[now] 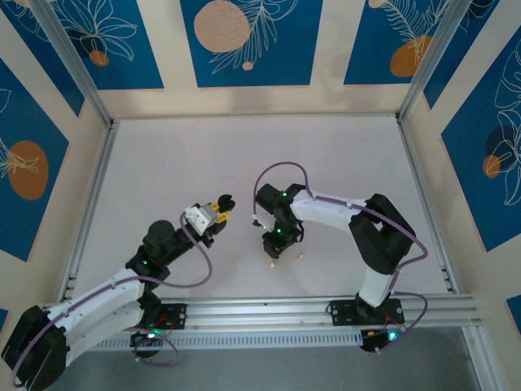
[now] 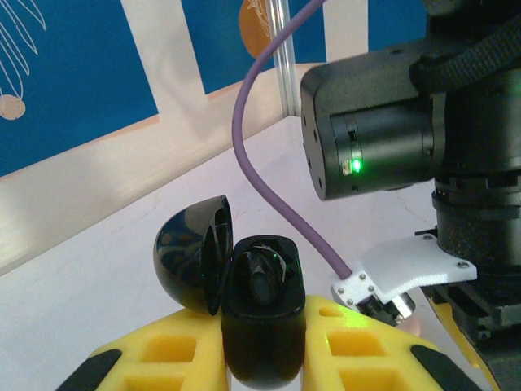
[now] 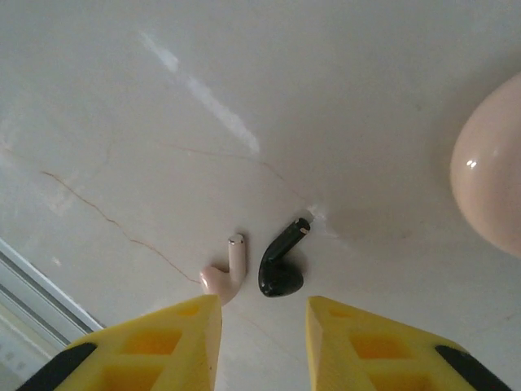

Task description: Insert the wireless bluetooth earbuds into the charging case

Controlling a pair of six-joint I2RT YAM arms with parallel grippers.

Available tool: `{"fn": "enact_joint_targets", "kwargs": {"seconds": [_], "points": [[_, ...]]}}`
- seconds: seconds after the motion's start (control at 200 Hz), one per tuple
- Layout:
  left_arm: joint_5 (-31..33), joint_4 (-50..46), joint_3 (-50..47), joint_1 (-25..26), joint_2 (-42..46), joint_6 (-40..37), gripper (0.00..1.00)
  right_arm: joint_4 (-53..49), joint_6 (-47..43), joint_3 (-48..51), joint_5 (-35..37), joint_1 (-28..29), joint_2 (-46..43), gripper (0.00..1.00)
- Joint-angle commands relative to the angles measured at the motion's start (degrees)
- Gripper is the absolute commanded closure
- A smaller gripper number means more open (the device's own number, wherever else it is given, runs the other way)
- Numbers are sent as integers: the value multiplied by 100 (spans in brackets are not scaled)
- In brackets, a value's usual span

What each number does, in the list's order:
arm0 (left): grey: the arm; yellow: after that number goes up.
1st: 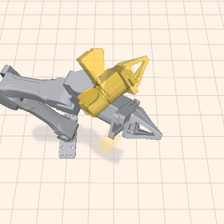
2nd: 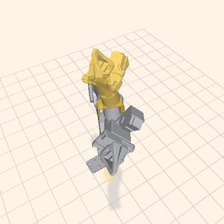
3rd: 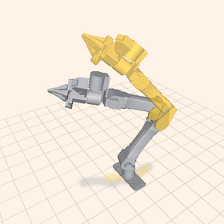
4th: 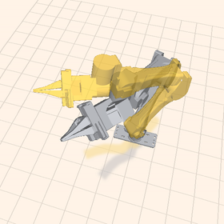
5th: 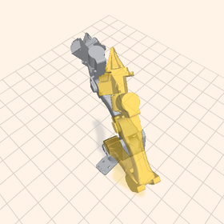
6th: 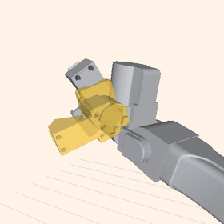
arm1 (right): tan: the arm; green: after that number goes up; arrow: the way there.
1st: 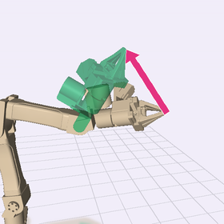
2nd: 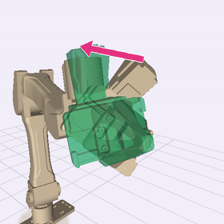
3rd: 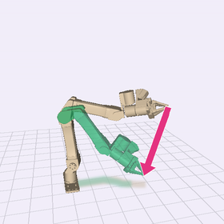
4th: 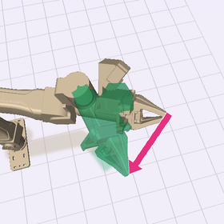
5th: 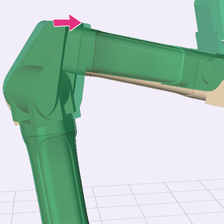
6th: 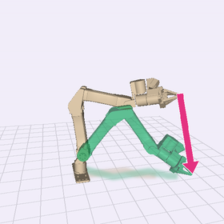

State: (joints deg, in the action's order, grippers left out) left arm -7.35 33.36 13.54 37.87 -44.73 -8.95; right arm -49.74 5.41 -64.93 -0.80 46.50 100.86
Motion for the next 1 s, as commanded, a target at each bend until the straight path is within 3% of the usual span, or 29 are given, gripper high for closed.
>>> {"fn": "enact_joint_targets", "kwargs": {"seconds": [0.0, 0.29, 0.47, 0.755, 0.995], "points": [[32, 43, -8, -71, 25, 34, 78, 97, 290, 133, -156, 17, 95, 69], [-3, 75, 2, -83, 5, 34, 78, 368, 442, 338, -226, -53, 279, 69], [-12, 74, 21, -82, -1, 34, 78, 250, 630, 373, 194, -234, 204, 73], [-45, 111, 44, -84, -85, 13, 78, 204, 924, 630, 527, -1133, -364, 76], [-56, 122, 43, -80, -89, 7, 78, -12, 1303, 605, 702, -1957, -341, 75]]}}
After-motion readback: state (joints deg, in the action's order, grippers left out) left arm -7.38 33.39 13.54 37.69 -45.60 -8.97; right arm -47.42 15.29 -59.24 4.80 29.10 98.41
